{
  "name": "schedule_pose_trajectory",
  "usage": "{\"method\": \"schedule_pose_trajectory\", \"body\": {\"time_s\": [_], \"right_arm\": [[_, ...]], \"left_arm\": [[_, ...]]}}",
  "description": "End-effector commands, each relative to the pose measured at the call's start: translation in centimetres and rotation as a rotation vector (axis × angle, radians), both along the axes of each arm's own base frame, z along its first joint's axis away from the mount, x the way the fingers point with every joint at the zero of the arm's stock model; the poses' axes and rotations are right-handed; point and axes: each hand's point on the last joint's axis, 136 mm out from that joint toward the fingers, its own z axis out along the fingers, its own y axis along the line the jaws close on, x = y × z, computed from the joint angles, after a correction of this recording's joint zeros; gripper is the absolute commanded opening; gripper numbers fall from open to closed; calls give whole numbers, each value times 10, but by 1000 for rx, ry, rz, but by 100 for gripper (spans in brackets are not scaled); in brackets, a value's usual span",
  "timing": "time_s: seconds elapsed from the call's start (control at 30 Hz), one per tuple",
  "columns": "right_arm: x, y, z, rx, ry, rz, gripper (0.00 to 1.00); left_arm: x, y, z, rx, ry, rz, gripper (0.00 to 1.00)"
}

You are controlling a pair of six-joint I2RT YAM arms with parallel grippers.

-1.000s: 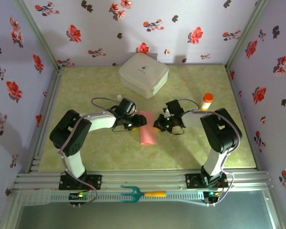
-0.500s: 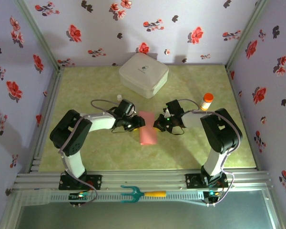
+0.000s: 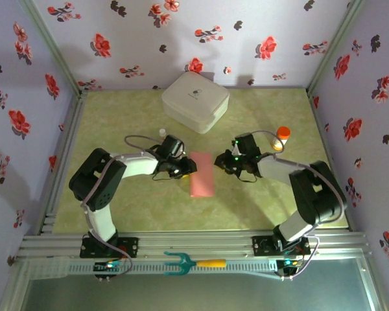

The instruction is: Fold a paper plane with a square sheet of paper (pick it up from the middle)

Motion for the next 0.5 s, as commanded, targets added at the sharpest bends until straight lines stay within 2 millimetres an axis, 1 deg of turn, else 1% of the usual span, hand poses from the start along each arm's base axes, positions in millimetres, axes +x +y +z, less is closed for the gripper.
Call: {"method": "schedule_pose_trajectory", "body": {"time_s": [0.0,0.1,0.17,0.2,0.23,0.27,0.33,0.47], "right_arm": [[1,-33,-1,-92,-37,-92,20],[2,-45,2,-95,-55,-137,21],[1,-48,1,-97,-53,-145,21],[1,-49,1,-98,-52,-148,21],[1,-49,-1,-99,-45,-149,21],[2,-48,-1,-97,-43,-148,21],[2,-47,-3,-91,-34,-142,21],[3,-44,-6,-80,-22,-140,22]], "left_arm": [[-3,20,-25,137,42,25,34],[-3,24,-28,159,50,33,34],[-3,25,-29,166,52,34,34],[-3,26,-29,171,51,35,32],[-3,29,-30,189,50,45,30],[-2,31,-29,198,44,54,30],[-1,31,-28,199,41,48,33],[-2,28,-32,225,58,24,34]]}}
